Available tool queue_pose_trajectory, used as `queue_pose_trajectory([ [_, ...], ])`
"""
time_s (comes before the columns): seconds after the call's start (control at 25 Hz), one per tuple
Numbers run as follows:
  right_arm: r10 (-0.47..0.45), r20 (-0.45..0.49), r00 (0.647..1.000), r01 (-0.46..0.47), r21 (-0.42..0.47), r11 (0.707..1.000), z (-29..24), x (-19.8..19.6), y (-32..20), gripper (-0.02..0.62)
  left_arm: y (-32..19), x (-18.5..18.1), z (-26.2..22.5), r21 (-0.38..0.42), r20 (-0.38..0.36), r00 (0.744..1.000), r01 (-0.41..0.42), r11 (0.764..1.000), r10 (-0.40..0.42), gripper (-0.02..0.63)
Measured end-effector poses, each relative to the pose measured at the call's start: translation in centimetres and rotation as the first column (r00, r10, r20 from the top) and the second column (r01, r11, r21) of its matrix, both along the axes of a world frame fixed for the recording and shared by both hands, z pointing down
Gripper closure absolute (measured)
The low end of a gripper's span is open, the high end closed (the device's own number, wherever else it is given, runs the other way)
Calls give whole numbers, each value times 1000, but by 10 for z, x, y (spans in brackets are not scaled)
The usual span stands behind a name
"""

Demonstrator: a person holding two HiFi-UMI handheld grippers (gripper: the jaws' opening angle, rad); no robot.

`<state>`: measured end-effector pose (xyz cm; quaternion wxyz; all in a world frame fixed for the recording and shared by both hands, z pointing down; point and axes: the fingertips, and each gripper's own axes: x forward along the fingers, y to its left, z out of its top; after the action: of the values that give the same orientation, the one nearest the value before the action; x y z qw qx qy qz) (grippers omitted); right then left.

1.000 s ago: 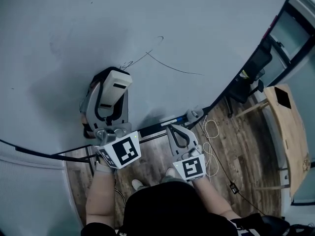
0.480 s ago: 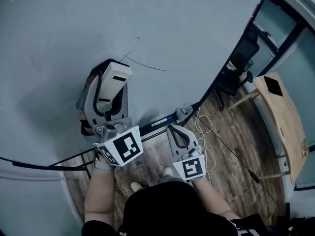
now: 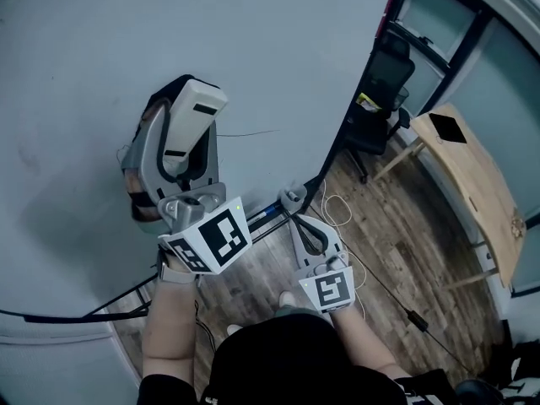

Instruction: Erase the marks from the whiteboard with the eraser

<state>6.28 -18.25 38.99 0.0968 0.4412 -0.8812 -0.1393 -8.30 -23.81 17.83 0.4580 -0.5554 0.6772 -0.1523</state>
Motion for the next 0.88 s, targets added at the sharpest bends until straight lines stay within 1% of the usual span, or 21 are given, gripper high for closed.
queue_pose_trajectory([
  [0.12, 31, 9, 999, -31, -4, 1000, -9, 24, -13, 568, -19, 25, -11, -13, 31, 1000, 3, 1000, -2, 344],
  [0.28, 55, 15, 998, -55, -8, 998, -7, 19, -9, 568, -18, 23, -1, -35, 91, 996, 10, 999, -7, 344],
  [0.44, 46, 16, 999, -46, -9, 999, -12, 22, -12, 568, -27, 39, 3, -84, 149, 989, 8, 996, 4, 344],
  [0.64, 25, 7, 1000, -25, -18, 1000, -9, 7, -2, 568, -23, 37, 22, -134, 159, 987, -10, 991, 31, 344],
  [0.8, 32, 9, 999, -31, -49, 998, 2, 2, 11, 568, -16, 32, 39, -162, 170, 984, -16, 987, 44, 344],
  [0.88, 36, 4, 999, -36, -60, 998, 8, -1, 15, 568, -14, 29, 47, -169, 162, 985, -25, 985, 53, 344],
])
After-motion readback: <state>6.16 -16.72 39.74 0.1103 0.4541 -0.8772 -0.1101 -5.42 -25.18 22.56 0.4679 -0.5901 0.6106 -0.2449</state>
